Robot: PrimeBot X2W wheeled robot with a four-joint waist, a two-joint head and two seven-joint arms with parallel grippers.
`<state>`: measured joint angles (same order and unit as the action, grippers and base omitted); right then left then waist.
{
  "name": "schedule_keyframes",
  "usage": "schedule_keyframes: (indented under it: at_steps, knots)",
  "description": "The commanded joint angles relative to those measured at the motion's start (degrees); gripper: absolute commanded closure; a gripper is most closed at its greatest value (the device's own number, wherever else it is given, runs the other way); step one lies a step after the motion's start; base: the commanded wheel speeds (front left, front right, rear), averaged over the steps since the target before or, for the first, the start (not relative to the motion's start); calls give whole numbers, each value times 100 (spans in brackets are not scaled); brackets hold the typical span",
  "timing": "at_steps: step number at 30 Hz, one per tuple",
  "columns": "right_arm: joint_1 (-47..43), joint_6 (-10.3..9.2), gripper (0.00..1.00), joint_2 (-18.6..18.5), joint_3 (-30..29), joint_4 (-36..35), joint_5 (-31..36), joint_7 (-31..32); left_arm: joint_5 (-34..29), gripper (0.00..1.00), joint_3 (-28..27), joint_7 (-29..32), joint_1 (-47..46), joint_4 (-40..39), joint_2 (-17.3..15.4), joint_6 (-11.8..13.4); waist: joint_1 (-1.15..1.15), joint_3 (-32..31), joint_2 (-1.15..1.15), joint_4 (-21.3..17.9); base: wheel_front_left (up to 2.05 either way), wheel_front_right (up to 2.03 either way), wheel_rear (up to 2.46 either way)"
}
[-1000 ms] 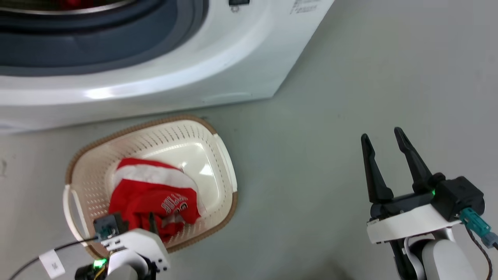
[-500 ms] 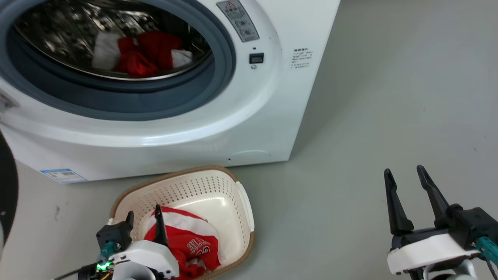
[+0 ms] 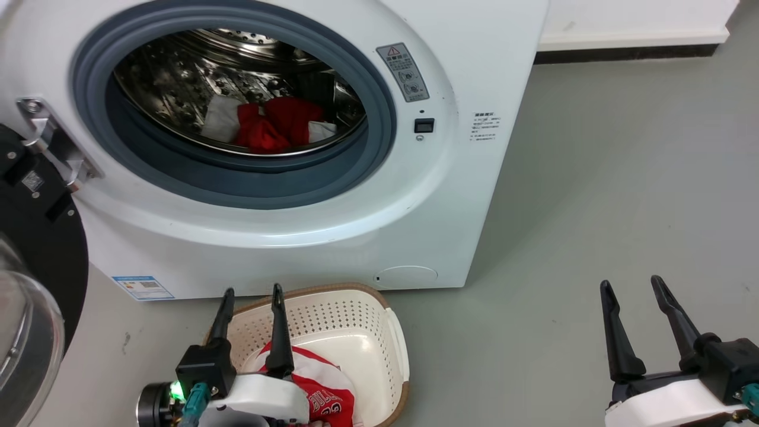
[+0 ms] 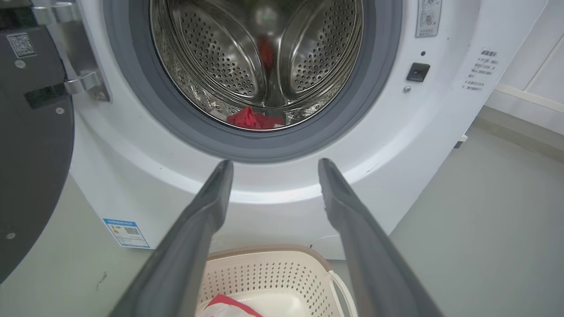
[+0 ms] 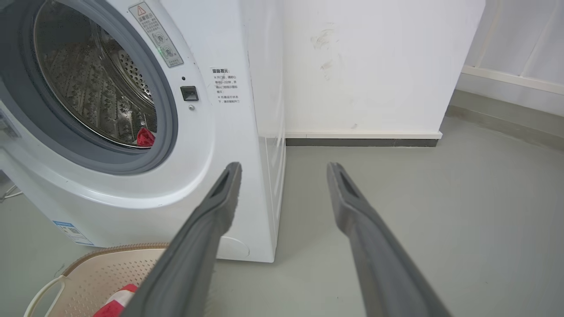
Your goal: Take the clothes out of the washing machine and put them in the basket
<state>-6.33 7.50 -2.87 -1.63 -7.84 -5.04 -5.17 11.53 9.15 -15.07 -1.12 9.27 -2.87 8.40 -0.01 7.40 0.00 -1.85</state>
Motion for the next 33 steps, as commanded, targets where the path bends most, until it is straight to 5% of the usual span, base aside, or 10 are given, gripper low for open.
schedule_keyframes:
  at_steps: [1, 20, 33]
  knots:
    - [-93, -2, 0, 0, -23, -80, 23, 27, -91, 0, 5, -15, 39, -166, -3, 37, 1, -40, 0, 68, 0, 0, 0]
    - [89, -2, 0, 0, 57, -489, -64, 111, -320, 0, -455, -15, -1468, -59, -62, -96, 1, 698, 0, 120, 0, 0, 0]
    - [722, -2, 0, 0, 293, -232, -206, -185, -204, 0, -703, 140, -3475, 1551, -566, -362, 1, 1884, 0, -280, 0, 0, 0]
